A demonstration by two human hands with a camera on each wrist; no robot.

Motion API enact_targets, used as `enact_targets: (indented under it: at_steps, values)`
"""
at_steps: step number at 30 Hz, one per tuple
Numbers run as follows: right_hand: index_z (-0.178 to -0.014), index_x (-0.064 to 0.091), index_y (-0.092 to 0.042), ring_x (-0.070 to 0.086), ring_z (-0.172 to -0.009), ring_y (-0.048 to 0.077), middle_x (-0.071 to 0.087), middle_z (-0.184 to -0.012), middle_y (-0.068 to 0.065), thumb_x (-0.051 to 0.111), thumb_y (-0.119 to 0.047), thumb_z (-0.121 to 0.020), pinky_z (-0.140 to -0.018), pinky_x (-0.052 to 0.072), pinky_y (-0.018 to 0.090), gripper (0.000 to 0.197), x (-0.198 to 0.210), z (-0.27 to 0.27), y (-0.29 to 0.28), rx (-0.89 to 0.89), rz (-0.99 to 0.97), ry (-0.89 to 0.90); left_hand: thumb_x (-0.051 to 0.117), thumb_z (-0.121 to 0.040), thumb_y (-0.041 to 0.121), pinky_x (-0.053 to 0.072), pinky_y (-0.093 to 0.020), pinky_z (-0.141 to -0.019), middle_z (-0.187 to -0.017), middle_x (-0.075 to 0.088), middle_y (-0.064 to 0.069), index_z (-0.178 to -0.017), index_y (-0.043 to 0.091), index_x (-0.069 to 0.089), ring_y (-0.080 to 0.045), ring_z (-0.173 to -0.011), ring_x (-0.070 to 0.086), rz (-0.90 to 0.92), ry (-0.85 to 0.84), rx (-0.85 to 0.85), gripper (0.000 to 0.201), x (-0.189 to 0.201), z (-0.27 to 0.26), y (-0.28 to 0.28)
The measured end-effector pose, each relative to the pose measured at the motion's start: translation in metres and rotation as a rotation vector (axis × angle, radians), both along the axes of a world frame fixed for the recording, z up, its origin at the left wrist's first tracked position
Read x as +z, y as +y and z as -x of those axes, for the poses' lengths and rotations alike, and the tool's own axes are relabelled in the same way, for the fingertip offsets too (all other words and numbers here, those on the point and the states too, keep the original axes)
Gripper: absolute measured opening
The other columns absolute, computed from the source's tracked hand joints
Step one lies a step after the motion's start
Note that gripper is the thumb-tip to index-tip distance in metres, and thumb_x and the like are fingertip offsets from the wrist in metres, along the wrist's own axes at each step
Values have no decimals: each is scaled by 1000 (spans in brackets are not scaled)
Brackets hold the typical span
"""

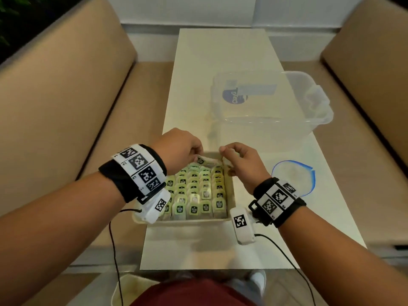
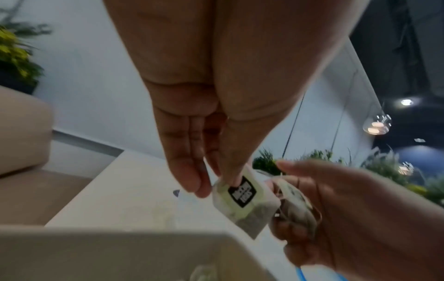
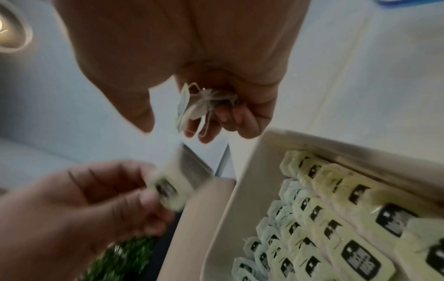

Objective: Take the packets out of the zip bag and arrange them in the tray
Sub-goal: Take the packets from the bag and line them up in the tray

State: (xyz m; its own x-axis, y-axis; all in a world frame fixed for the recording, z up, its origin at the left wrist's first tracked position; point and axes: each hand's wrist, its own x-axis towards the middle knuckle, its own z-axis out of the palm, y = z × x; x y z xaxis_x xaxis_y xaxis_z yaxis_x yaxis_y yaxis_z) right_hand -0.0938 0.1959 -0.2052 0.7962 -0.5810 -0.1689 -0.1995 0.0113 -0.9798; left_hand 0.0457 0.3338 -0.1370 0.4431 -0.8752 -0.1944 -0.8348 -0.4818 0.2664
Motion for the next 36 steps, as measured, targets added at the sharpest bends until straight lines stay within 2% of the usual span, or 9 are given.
enact_targets:
  at_steps: [5, 9, 11, 13, 16, 21, 29, 33, 36]
  values:
    - [-82, 57, -2, 45, -56, 18, 50, -70, 8, 44, -10, -65, -55, 40, 30, 23, -3, 10, -14, -161, -326, -8, 56, -94, 17, 47, -29, -73, -97, 68, 5, -104, 22, 67, -15, -85, 60, -286, 32, -195, 16, -34, 12, -15]
    - [-70, 57, -8, 45, -60, 21, 51, -66, 5, 44, 4, -79, -57, 42, 32, 20, -10, 20, -21, -145, -210, 32, 54, -92, 6, 57, -28, -72, -82, 67, 7, -107, 20, 68, -12, -67, 65, -521, 156, -335, 26, -63, 23, -25]
    - [-76, 64, -12, 54, -63, 21, 58, -68, 5, 50, 6, -86, -63, 49, 33, 25, -12, 27, -24, -106, -120, 52, 56, -91, 6, 60, -29, -71, -82, 71, 3, -106, 19, 69, -17, -69, 71, -637, 201, -362, 24, -73, 24, -29]
    - [-86, 67, -14, 64, -71, 20, 67, -74, 5, 56, 3, -91, -69, 56, 33, 21, -14, 34, -28, -59, -42, 66, 60, -90, 6, 57, -19, -60, -88, 75, -2, -105, 19, 71, -16, -64, 69, -722, 215, -372, 23, -82, 20, -34]
    - [-93, 69, -9, 70, -74, 17, 73, -77, 4, 62, -3, -93, -67, 57, 31, 9, -16, 42, -29, -39, -23, 46, 66, -86, 9, 47, -9, -43, -73, 70, 3, -103, 19, 73, -3, -46, 60, -781, 215, -376, 21, -94, 12, -38]
    - [-97, 68, 4, 68, -69, 22, 72, -76, 12, 65, -5, -92, -56, 51, 30, 10, -18, 42, -29, -60, -79, 28, 70, -85, 11, 53, -19, -52, -58, 63, 10, -99, 13, 72, -8, -45, 60, -852, 167, -344, 14, -111, 10, -48]
    - [-95, 65, -8, 71, -72, 26, 72, -80, 5, 63, -11, -95, -46, 51, 28, 4, -13, 30, -21, 16, -223, 2, 78, -79, 26, 53, -19, -53, -62, 66, 11, -91, 19, 72, -7, -51, 65, -773, 191, -315, 16, -103, 5, -45]
    - [-97, 64, -4, 66, -70, 22, 72, -80, 5, 69, -1, -88, -58, 55, 30, 11, -14, 19, -17, 63, -242, -30, 72, -78, 54, 53, -25, -70, -78, 71, 11, -98, 27, 66, -6, -68, 69, -446, 152, -304, 34, -60, -17, -45]
    - [-94, 67, -3, 67, -66, 18, 72, -75, 5, 74, -1, -83, -59, 56, 28, 14, -12, 9, -11, 89, -214, -17, 70, -77, 57, 50, -21, -73, -85, 68, 17, -102, 32, 67, 0, -77, 64, -147, 279, -211, 36, -21, -22, -43]
